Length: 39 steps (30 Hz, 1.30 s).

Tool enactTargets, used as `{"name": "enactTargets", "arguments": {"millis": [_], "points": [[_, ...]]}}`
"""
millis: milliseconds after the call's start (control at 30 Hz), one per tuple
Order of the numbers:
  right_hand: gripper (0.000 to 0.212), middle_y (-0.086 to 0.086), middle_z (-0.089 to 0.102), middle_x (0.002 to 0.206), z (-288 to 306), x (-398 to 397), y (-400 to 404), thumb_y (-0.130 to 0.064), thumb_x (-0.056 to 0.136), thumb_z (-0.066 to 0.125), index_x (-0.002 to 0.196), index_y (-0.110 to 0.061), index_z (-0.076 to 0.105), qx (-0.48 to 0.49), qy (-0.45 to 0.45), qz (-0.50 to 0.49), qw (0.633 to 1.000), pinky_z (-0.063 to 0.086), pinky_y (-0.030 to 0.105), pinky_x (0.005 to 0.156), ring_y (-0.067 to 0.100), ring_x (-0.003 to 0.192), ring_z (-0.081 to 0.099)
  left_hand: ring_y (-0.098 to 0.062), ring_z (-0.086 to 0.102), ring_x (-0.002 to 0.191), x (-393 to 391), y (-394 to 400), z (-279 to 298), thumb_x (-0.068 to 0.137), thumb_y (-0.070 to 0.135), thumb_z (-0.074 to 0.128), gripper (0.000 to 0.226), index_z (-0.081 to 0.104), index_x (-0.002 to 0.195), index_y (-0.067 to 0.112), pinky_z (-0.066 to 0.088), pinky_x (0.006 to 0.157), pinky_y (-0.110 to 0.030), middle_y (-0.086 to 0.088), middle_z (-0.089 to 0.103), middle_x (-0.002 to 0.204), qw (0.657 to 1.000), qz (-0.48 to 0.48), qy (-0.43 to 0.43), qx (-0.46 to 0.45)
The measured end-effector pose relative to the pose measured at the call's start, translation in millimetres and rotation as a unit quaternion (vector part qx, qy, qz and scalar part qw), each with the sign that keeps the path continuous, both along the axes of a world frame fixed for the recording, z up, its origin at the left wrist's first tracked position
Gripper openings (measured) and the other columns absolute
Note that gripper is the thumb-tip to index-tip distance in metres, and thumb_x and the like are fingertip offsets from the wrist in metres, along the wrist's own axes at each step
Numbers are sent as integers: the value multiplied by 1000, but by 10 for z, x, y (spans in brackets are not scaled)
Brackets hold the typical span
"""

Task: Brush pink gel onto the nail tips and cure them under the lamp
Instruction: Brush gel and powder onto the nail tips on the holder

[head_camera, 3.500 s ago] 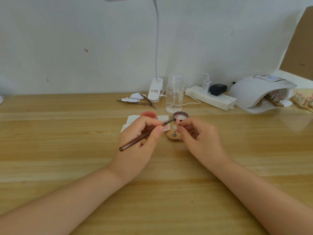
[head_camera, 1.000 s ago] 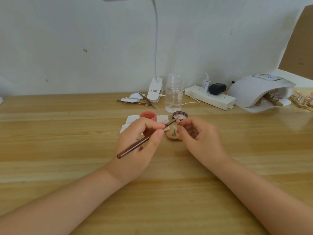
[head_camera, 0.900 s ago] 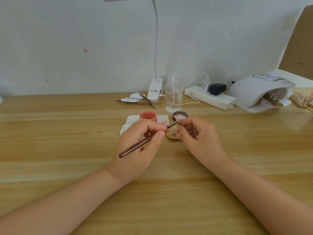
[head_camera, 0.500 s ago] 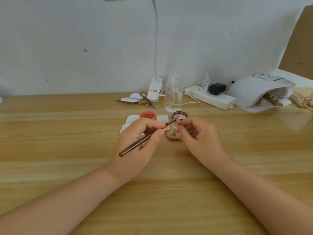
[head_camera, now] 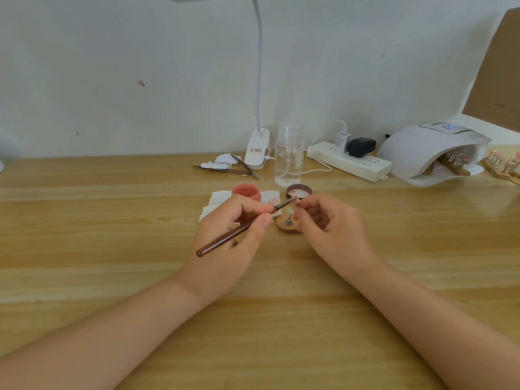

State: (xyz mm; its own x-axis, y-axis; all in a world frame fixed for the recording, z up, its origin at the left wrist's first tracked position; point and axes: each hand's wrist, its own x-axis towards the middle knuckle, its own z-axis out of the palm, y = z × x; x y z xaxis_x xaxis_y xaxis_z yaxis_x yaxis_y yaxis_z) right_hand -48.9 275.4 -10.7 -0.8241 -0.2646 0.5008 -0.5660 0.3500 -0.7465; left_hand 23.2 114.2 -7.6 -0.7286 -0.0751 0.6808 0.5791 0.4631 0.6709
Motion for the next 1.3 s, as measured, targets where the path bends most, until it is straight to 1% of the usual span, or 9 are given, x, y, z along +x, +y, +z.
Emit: {"name": "enactTargets", "arguments": {"millis": [200, 333, 533, 633, 733, 933, 1100, 1233, 1300], "points": [[9, -6, 66, 72, 6, 2, 12, -10, 87, 64, 88, -19, 66, 0, -5, 0, 1000, 53, 32, 76, 9, 69, 62, -9, 63, 81, 6, -43, 10, 87, 33, 51, 8, 58, 85, 31, 47, 73, -20, 0, 65, 81, 1000, 7, 11, 21], [8, -6, 66, 72, -1, -3, -1, -11, 86, 65, 88, -18, 68, -4, 5, -5, 1000, 52, 38, 79, 11, 68, 62, -21, 63, 110, -3, 6, 10, 85, 37, 56, 11, 65, 91, 41, 49, 91, -37, 14, 70, 97, 998, -26, -17, 62], [11, -11, 63, 67, -16, -25, 4, -12, 86, 65, 85, -22, 66, -1, 16, -2, 1000, 51, 32, 78, 7, 66, 60, 4, 62, 93, -15, -26, -12, 86, 32, 52, 8, 59, 84, 30, 42, 77, -8, 21, 68, 83, 1000, -6, -23, 21], [17, -11, 62, 68, -9, -29, 9, -9, 87, 65, 85, -25, 63, -11, 18, 4, 1000, 50, 19, 67, 7, 67, 60, -3, 62, 95, -12, -40, -5, 85, 37, 50, 10, 58, 86, 31, 43, 79, -14, 10, 66, 82, 999, 11, -16, 31], [10, -10, 64, 72, -14, -31, 7, -10, 87, 65, 90, -19, 67, -8, 16, 3, 1000, 51, 28, 73, 8, 68, 61, -19, 62, 110, -2, -3, 6, 86, 37, 54, 11, 62, 90, 41, 48, 89, -29, 13, 69, 95, 998, -19, -17, 52], [8, -9, 64, 74, -8, -26, 6, -11, 88, 64, 92, -18, 66, -23, 20, -2, 1000, 52, 29, 68, 11, 69, 62, 9, 61, 94, 0, -3, 1, 86, 16, 58, 17, 59, 86, 33, 41, 78, -4, 28, 67, 88, 1000, 1, -12, 3], [14, -15, 62, 75, -9, -37, 12, -9, 87, 63, 91, -22, 63, -25, 26, -6, 999, 52, 23, 66, 7, 71, 61, -11, 61, 108, 12, -1, 20, 86, 35, 54, 7, 59, 88, 39, 46, 82, -15, 17, 69, 84, 999, -8, -3, 44], [17, -18, 60, 73, -25, -41, 4, -8, 86, 65, 89, -24, 62, -25, 49, -8, 998, 49, 17, 63, 4, 70, 60, -4, 65, 82, 27, 34, 36, 87, 30, 66, 11, 60, 95, 34, 49, 71, -14, 4, 69, 84, 995, -31, 7, 93], [18, -18, 60, 72, -35, -48, 2, -8, 86, 65, 89, -26, 61, -24, 55, -8, 998, 48, 16, 63, 3, 69, 59, -8, 65, 92, 36, 33, 45, 87, 32, 64, 10, 63, 94, 39, 51, 74, -18, 8, 70, 88, 997, -31, 4, 71]]}}
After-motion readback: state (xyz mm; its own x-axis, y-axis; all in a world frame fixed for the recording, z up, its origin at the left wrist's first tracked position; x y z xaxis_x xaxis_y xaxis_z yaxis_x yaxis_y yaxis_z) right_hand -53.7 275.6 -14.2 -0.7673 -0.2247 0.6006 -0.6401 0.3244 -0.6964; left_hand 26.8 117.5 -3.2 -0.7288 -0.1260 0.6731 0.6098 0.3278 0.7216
